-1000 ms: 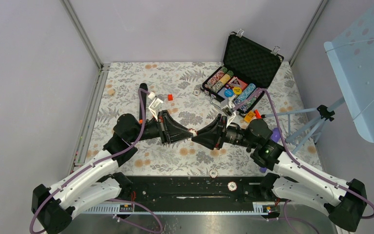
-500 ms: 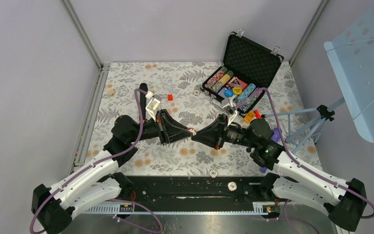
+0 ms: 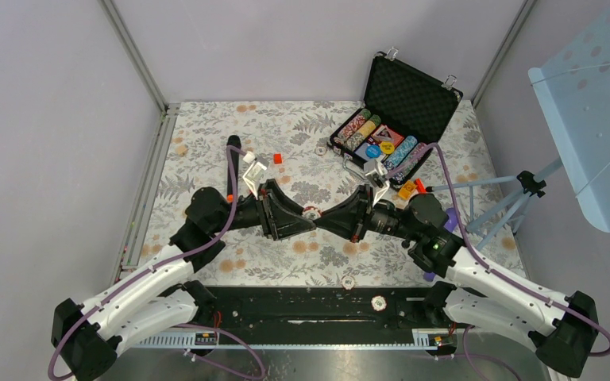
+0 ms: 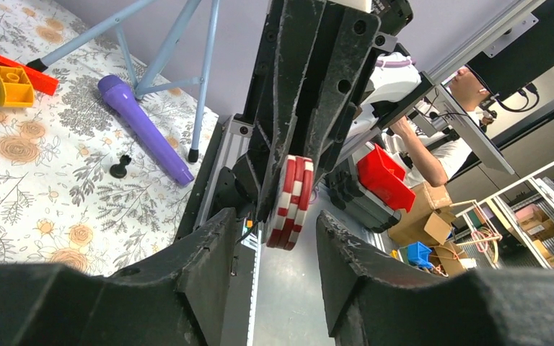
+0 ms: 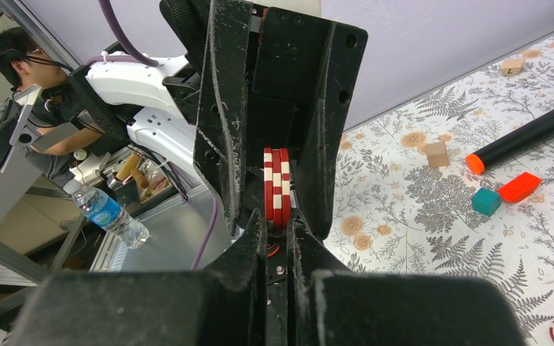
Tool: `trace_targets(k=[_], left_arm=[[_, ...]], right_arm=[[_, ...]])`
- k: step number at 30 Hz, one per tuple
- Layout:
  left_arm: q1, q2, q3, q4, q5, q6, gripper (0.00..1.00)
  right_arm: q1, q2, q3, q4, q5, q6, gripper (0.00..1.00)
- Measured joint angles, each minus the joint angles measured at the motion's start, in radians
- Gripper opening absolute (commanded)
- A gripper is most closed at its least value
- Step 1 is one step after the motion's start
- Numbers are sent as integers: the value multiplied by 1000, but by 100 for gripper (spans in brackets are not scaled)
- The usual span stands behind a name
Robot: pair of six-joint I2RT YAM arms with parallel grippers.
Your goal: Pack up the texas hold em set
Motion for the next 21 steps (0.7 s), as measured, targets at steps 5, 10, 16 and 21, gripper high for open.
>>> trace_targets(k=[5,10,16,21], left_arm=[[0,-4,0,-27,-5,13,46],[0,-10,0,-50,-14,21,46],[0,-16,0,-56,-22,24,26],[0,-17,0,-56,-22,35,14]], right_arm=[[0,-16,-1,-20,0,-13,0],[0,-32,-14,-29,0,-14,0],[0,-39,-33,-34,0,-14,0],[0,-39,-40,-35,1,-14,0]])
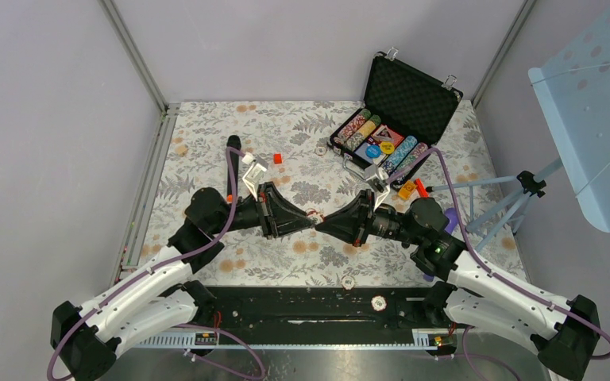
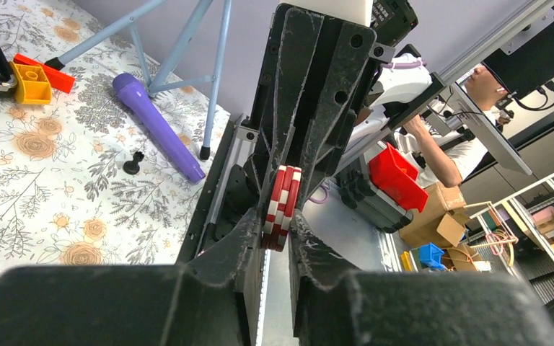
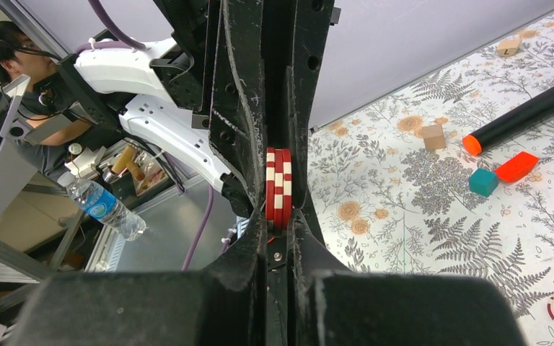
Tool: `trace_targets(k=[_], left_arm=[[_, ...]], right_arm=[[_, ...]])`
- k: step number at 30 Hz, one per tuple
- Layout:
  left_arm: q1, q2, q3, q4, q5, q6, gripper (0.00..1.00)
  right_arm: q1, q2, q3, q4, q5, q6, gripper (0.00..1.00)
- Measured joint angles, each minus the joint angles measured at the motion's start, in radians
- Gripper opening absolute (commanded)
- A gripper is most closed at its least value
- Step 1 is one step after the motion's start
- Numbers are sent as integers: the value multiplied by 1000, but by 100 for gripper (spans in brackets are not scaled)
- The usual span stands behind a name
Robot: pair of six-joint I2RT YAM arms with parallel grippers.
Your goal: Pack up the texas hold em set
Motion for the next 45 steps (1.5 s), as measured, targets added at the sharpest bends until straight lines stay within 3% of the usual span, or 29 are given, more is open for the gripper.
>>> trace_targets(k=[2,4,8,10,13,17,21,24,45], left_arm=[[0,0,0,3,1,7,16],[0,0,0,3,0,9,26],[0,0,0,1,0,3,27],[0,0,0,0,0,2,21],[0,0,0,-1,-2,0,1],[-1,-7,0,5,2,31,0],[-4,-9,0,7,2,34,0],[-3,-10,0,3,2,27,0],[-2,-3,0,14,9,-8,0]], right_arm=[[0,-1,0,0,2,3,0],[0,-2,0,-1,2,5,0],[0,-2,0,-3,0,1,0],[0,-2,0,-8,0,1,0],[0,-2,0,-16,-2,1,0],[0,-8,0,-21,-2,26,0],[0,-10,0,-20,-5,31,30],[0,-10,0,-21,-4,23,38],[0,12,0,4,-9,5,34]])
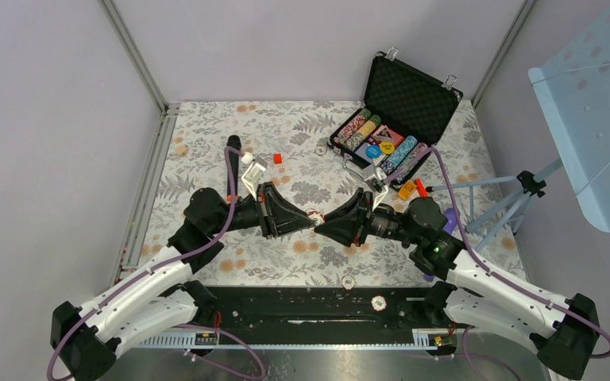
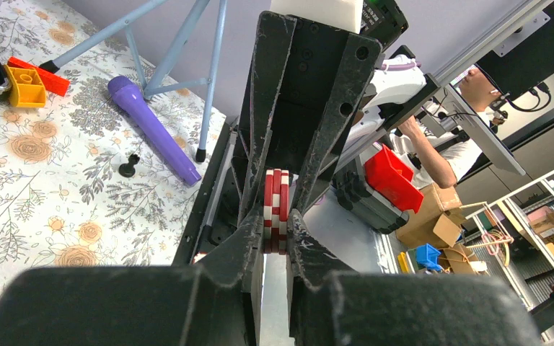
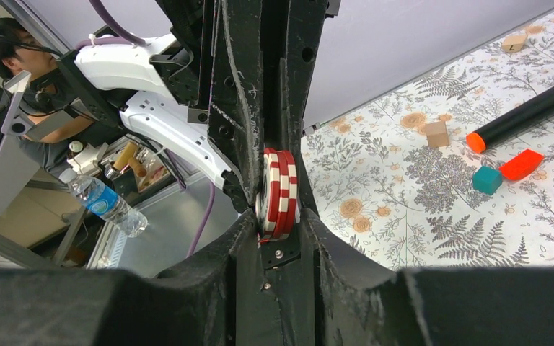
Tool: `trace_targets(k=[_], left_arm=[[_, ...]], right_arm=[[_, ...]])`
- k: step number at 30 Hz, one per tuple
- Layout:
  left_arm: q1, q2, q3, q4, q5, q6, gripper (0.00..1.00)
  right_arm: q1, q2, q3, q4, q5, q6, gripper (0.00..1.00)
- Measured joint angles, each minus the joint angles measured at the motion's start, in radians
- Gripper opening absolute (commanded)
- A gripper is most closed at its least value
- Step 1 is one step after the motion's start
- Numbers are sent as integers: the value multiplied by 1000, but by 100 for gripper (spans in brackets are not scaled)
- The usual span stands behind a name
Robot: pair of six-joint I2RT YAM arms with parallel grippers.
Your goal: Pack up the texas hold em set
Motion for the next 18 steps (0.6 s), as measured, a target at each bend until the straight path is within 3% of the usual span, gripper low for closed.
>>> trace_targets(k=[7,11,18], left_arm=[[0,1,0,2,0,1,0],[0,1,0,2,1,2,0],[0,1,0,1,5,1,0]], right_arm=[[0,0,0,6,-2,2,25],[0,0,1,6,-4,6,33],[0,0,1,6,-1,4,32]])
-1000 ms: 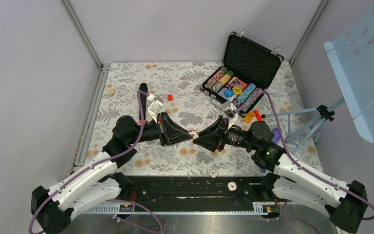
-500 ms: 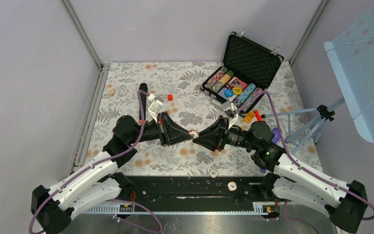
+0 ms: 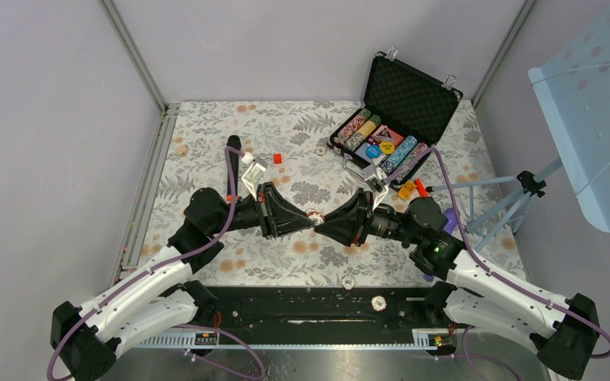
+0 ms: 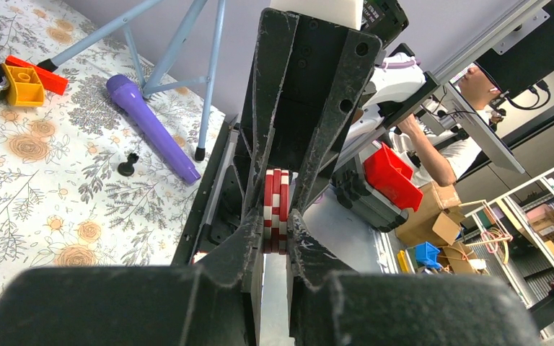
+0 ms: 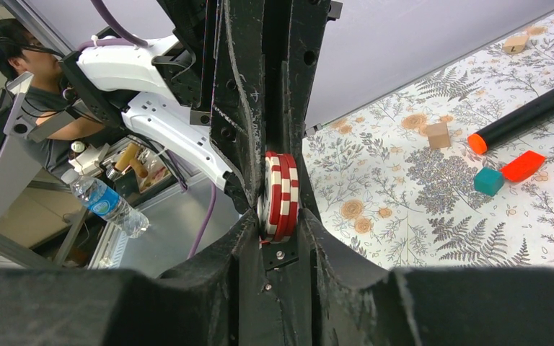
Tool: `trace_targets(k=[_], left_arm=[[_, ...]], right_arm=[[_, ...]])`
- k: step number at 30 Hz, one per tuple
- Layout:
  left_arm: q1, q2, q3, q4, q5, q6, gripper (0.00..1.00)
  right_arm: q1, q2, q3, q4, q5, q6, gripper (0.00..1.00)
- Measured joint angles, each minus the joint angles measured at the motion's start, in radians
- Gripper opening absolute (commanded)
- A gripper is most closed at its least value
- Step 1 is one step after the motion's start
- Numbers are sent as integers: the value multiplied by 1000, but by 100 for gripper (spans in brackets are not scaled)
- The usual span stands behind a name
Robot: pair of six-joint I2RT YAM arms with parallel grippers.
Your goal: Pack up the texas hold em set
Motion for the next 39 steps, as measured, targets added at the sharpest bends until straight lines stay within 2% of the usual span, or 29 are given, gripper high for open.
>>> trace_targets(k=[7,9,11,14,15,17,22,26,29,33,37,39], left_arm=[[0,0,-4,2,1,0,0],[0,0,-9,9,1,2,0],[0,0,-13,17,3,6,0],[0,0,-15,24,5,8,1],[0,0,-16,25,6,8,6],[0,0,-16,29,6,8,28],[0,3,-17,13,6,17,67],[5,3,-14,-55,-8,48,89],[45,3,3,-132,-31,78,94],[141,3,28,-245,-112,110,94],[227,20,30,-356,-235,133,93],[238,43,31,-407,-306,145,93]], right_arm=[[0,-1,0,-1,-1,0,23],[0,-2,0,-4,-2,2,14],[0,-2,0,-5,-3,5,0],[0,-3,0,-5,-4,5,0],[0,-3,0,-5,-4,5,0],[0,-4,0,-5,-4,5,0],[0,-11,0,-13,31,-19,0],[0,-31,0,-62,85,-57,0],[0,-38,30,-175,180,-111,0],[-9,21,159,-386,387,-240,0],[-83,209,375,-556,543,-387,0],[-148,322,475,-600,570,-452,0]])
